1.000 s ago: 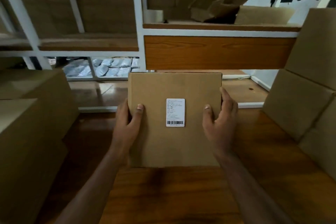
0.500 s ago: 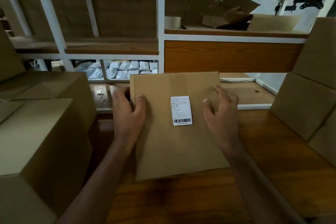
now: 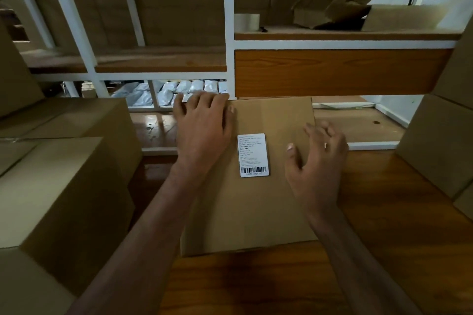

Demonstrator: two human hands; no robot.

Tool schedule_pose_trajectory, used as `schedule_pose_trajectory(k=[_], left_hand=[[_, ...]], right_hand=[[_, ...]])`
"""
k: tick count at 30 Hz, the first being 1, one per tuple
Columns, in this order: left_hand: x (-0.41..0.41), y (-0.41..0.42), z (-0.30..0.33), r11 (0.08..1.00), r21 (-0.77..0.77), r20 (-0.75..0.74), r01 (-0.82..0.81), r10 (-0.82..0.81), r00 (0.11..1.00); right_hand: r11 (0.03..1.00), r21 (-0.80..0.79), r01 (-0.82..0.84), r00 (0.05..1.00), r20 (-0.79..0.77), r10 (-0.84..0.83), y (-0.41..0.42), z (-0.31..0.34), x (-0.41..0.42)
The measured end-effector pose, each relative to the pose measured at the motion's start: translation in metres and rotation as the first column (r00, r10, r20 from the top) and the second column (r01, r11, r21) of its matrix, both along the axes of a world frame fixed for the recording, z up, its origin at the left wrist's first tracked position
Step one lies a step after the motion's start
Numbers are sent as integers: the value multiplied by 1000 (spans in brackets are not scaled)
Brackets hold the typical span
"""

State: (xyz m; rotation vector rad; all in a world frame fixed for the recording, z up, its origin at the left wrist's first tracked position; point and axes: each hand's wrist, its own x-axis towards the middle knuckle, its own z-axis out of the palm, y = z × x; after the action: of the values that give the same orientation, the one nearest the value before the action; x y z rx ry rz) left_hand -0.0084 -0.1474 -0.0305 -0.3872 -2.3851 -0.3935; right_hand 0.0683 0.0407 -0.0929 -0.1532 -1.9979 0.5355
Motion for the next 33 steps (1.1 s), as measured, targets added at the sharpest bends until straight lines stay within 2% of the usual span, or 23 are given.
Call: schedule_pose_trajectory(k=[2,4,6,8,15,23,33], left_hand=[[-1,-1,-1,1000,-7,-4,-14,14,1000],[-2,-1,-1,1000,-17,1,-18,18,1000],[-3,0,0,1000,-20,-1,-14,14,1000],[-3,-1,0,1000,-17,-9,-12,12,1000],[3,-1,-3,1000,-20,-55,-21,20,998],[9,-4,-6,1000,-25,-46,-1,0,999],[9,-5,-7,999,-36,-24,-9,9,1000]], right_hand=[[999,28,-33,996,-79,36,-1,0,1],[988,82,-131,985,-106,139,-6,0,5],[958,137,-254,963,-55,263,-12,1,8],[937,159,-311,950,21,312,-17,5,9],[956,153,-250,959,173,223,-26,18,-6],[968,85,-234,966,130,222,-25,14,1],[954,-6,-300,949,98,299,-24,13,6]])
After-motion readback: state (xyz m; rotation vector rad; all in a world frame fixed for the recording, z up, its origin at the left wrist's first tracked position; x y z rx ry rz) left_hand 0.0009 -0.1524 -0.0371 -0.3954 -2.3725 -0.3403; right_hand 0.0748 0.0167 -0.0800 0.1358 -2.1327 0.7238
